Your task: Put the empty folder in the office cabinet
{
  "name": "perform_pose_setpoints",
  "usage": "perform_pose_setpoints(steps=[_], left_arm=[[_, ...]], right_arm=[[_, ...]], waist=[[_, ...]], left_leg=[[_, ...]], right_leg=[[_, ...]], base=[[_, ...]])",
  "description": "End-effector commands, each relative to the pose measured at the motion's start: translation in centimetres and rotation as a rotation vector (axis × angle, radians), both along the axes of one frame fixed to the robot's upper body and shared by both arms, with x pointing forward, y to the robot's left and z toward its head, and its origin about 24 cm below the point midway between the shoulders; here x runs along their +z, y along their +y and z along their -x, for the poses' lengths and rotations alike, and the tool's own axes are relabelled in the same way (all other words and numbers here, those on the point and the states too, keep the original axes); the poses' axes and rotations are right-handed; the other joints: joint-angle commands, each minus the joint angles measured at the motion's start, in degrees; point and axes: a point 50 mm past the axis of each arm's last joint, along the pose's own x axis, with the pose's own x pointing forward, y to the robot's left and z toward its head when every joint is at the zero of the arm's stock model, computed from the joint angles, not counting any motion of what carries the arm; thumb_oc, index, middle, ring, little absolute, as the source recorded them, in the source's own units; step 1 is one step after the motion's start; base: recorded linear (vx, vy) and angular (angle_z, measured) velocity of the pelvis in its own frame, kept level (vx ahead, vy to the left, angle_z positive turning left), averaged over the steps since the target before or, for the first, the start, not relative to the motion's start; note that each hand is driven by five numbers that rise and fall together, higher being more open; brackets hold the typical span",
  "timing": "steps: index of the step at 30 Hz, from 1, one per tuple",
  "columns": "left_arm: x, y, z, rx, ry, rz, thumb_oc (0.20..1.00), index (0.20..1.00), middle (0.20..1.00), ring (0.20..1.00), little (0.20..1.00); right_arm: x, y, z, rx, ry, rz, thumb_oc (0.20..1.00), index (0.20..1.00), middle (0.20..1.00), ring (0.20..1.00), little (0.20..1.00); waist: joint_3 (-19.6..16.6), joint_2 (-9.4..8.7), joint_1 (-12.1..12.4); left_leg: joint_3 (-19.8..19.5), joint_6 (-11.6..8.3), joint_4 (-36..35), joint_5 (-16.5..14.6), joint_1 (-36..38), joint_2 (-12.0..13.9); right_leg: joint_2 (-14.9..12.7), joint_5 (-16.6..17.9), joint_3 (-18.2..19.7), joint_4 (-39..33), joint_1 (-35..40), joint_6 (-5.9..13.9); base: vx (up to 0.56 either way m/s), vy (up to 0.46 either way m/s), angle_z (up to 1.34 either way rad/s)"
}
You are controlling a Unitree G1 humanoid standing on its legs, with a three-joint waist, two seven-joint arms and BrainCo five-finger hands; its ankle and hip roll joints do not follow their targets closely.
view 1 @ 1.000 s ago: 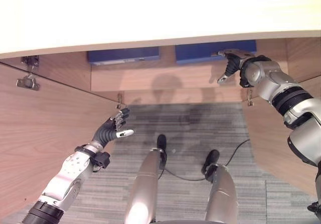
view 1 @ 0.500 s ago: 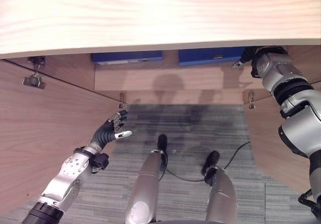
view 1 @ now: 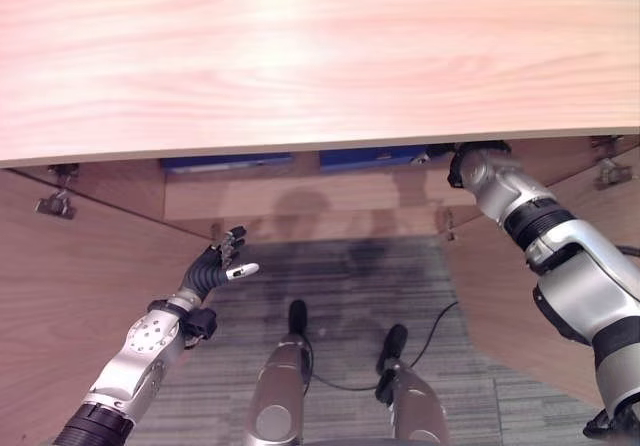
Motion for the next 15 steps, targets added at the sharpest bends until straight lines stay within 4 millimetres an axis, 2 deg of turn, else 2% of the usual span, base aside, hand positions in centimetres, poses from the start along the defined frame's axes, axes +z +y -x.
perform_pose_setpoints(steps=[1, 3, 7, 8, 10, 11, 12, 13, 14, 15], left_arm=[[-0.2, -0.6, 0.8, -0.042, -0.017, -0.017, 1.0, 1.0, 1.0, 1.0, 1.0], [-1.1, -0.7, 1.2, -0.041, 0.018, -0.026, 1.0, 1.0, 1.0, 1.0, 1.0], [-2.4, -0.8, 2.2, -0.042, 0.073, -0.039, 1.0, 1.0, 1.0, 1.0, 1.0], [-2.5, -0.8, 2.2, -0.043, 0.074, -0.039, 1.0, 1.0, 1.0, 1.0, 1.0], [-3.2, -1.0, 2.7, -0.051, 0.106, -0.038, 1.0, 1.0, 1.0, 1.0, 1.0], [-4.0, -0.8, 3.4, -0.046, 0.142, -0.052, 1.0, 1.0, 1.0, 1.0, 1.0], [-4.0, -0.9, 3.4, -0.047, 0.142, -0.053, 1.0, 1.0, 1.0, 1.0, 1.0], [-4.4, -0.8, 3.6, -0.04, 0.164, -0.054, 1.0, 1.0, 1.0, 1.0, 1.0], [-6.9, -0.3, 4.2, -0.007, 0.267, -0.106, 1.0, 1.0, 1.0, 1.0, 1.0], [-6.9, -0.3, 4.2, -0.009, 0.268, -0.107, 1.0, 1.0, 1.0, 1.0, 1.0]], right_arm=[[-0.8, 1.1, 0.0, 0.033, -0.001, -0.053, 1.0, 1.0, 1.0, 1.0, 1.0], [-3.7, 1.5, 0.9, 0.06, 0.074, -0.084, 1.0, 1.0, 1.0, 1.0, 1.0], [-8.0, 1.5, 2.8, 0.097, 0.198, -0.113, 1.0, 1.0, 1.0, 1.0, 1.0], [-8.0, 1.5, 2.8, 0.096, 0.199, -0.113, 1.0, 1.0, 1.0, 1.0, 1.0], [-10.4, 1.1, 4.1, 0.096, 0.271, -0.139, 1.0, 1.0, 1.0, 1.0, 1.0], [-12.6, 0.6, 5.6, 0.086, 0.343, -0.176, 1.0, 1.0, 1.0, 1.0, 1.0], [-12.6, 0.5, 5.6, 0.085, 0.343, -0.177, 1.0, 1.0, 1.0, 1.0, 1.0], [-13.7, 0.0, 6.3, 0.069, 0.376, -0.192, 1.0, 1.0, 1.0, 1.0, 1.0], [-18.2, -1.2, 10.0, 0.01, 0.532, -0.286, 1.0, 1.0, 1.0, 1.0, 1.0], [-18.3, -1.3, 10.1, 0.008, 0.534, -0.286, 1.0, 1.0, 1.0, 1.0, 1.0]], waist=[[-1.6, -1.54, 0.7], [-3.4, -1.94, 0.0], [-6.5, -1.98, -0.6], [-6.5, -1.97, -0.6], [-7.9, -1.83, -0.9], [-9.2, -1.59, -1.1], [-9.2, -1.66, -1.1], [-9.7, -1.6, -1.2], [-12.1, -1.25, -1.8], [-12.2, -1.21, -1.7]], left_leg=[[-2.1, -2.35, -3.4, -0.2, 1.2, 2.3], [-1.6, -2.75, -5.5, 0.4, 5.0, 3.8], [-0.8, -3.01, -8.3, 0.8, 10.2, 5.0], [-0.8, -3.03, -8.4, 0.8, 10.4, 5.0], [-0.6, -3.04, -9.3, 1.2, 12.1, 5.5], [-0.3, -3.3, -10.0, 1.1, 14.1, 6.2], [-0.3, -3.25, -10.1, 1.4, 14.0, 6.1], [-0.2, -3.33, -10.4, 1.5, 14.7, 6.3], [0.0, -3.92, -11.8, 2.6, 16.5, 7.9], [0.0, -3.96, -11.9, 2.7, 16.5, 7.9]], right_leg=[[-0.9, 2.8, -2.4, -6.1, 3.5, 3.33], [1.0, 2.1, -2.4, -8.1, 6.8, 3.19], [3.2, 0.8, -2.0, -9.8, 11.3, 2.96], [3.2, 0.8, -2.0, -9.9, 11.4, 2.95], [4.0, 0.2, -1.9, -10.1, 12.8, 2.73], [4.9, -0.8, -1.8, -10.4, 14.6, 2.5], [4.9, -0.7, -1.8, -10.4, 14.5, 2.47], [5.3, -0.9, -1.8, -10.5, 15.1, 2.35], [7.6, -2.5, -1.6, -11.2, 17.0, 1.8], [7.6, -2.6, -1.6, -11.2, 17.0, 1.76]], base=[[0.07, -0.077, -0.07], [0.11, -0.08, -0.09], [0.11, -0.051, -0.19], [0.06, -0.025, -0.11], [0.08, -0.035, -0.11], [0.09, -0.035, -0.13], [0.1, -0.041, -0.1], [0.11, -0.112, -0.13], [0.13, -0.116, -0.09], [0.12, -0.124, 0.09]])
